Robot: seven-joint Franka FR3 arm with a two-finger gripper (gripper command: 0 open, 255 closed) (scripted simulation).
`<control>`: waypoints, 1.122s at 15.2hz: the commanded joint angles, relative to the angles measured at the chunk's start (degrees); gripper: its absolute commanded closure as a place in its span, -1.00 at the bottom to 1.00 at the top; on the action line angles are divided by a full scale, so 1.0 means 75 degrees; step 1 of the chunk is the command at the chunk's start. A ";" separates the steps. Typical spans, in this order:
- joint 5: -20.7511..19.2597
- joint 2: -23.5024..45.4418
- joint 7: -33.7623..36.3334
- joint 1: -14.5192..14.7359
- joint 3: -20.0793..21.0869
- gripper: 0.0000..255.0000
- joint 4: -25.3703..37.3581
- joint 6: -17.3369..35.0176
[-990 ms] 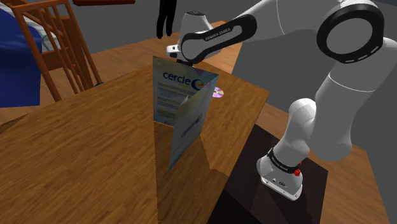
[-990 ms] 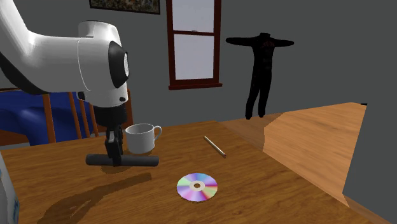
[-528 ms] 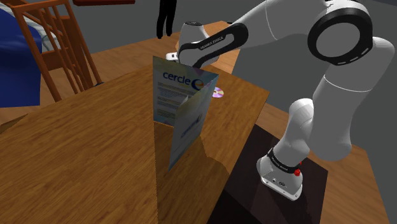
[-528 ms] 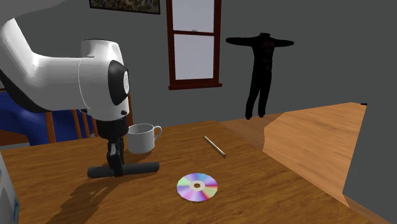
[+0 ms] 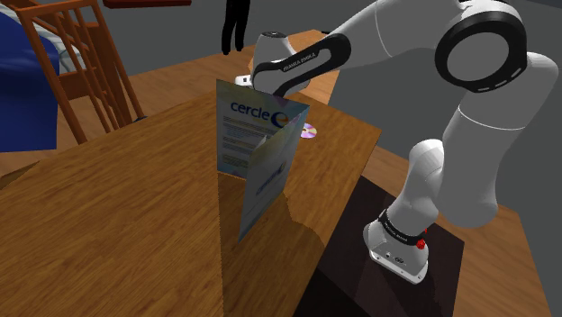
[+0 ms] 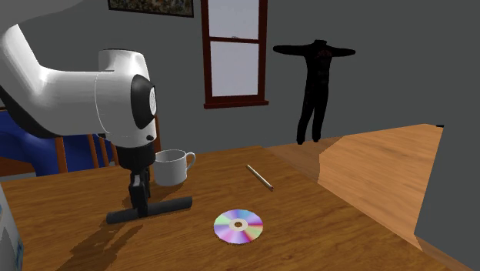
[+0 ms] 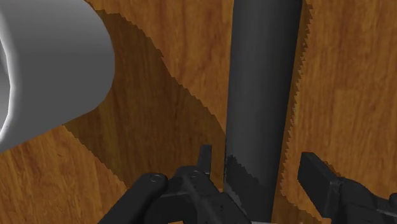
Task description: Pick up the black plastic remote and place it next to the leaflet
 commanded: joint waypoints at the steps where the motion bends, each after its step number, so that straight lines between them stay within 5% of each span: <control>1: 0.0000 0.0001 0.0001 -0.0001 -0.0001 -1.00 -0.0002 -0.0001; 5: 0.0000 0.0001 0.0000 -0.0001 -0.0001 -1.00 -0.0003 0.0000; 9: -0.0592 -0.0714 0.0401 0.0174 -0.0183 -1.00 0.0219 -0.0809; 17: -0.0593 -0.0715 0.0402 0.0168 -0.0177 -1.00 0.0219 -0.0809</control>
